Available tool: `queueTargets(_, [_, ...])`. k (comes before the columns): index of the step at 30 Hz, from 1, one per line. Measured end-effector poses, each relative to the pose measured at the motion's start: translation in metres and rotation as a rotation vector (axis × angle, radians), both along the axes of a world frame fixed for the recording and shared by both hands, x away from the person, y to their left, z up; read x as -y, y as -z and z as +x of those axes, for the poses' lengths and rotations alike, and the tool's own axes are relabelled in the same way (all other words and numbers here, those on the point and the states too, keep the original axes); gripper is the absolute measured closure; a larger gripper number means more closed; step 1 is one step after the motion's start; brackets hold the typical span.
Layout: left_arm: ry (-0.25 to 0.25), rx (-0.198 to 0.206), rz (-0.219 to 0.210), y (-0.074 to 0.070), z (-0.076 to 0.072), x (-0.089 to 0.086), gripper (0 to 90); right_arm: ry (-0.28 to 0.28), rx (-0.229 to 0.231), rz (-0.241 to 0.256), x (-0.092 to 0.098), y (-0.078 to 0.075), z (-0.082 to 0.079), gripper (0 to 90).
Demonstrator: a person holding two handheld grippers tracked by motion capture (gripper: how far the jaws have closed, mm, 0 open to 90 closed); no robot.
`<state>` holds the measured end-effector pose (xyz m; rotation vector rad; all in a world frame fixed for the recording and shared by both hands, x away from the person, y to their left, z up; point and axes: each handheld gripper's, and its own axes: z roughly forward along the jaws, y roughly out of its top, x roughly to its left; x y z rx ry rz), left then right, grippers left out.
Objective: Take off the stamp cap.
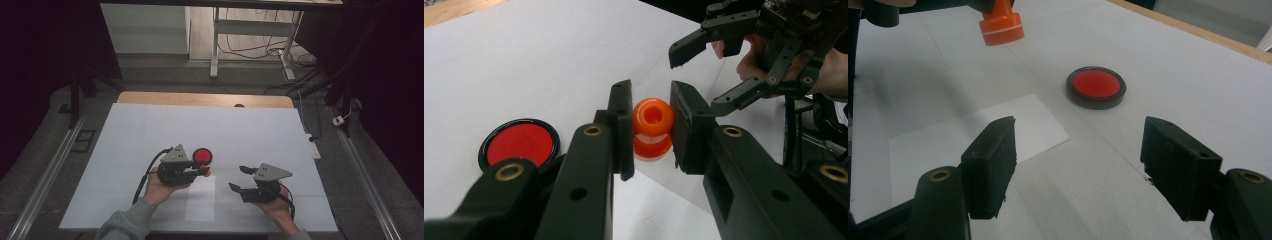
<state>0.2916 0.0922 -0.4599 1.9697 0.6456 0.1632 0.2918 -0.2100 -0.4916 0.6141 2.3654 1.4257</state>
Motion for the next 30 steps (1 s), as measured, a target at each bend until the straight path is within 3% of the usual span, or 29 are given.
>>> queueTargets(30, [0.006,-0.006,-0.003,0.001,0.001,0.002,72.2,-0.063,-0.002,-0.019,-0.031,0.002,0.001,30.3])
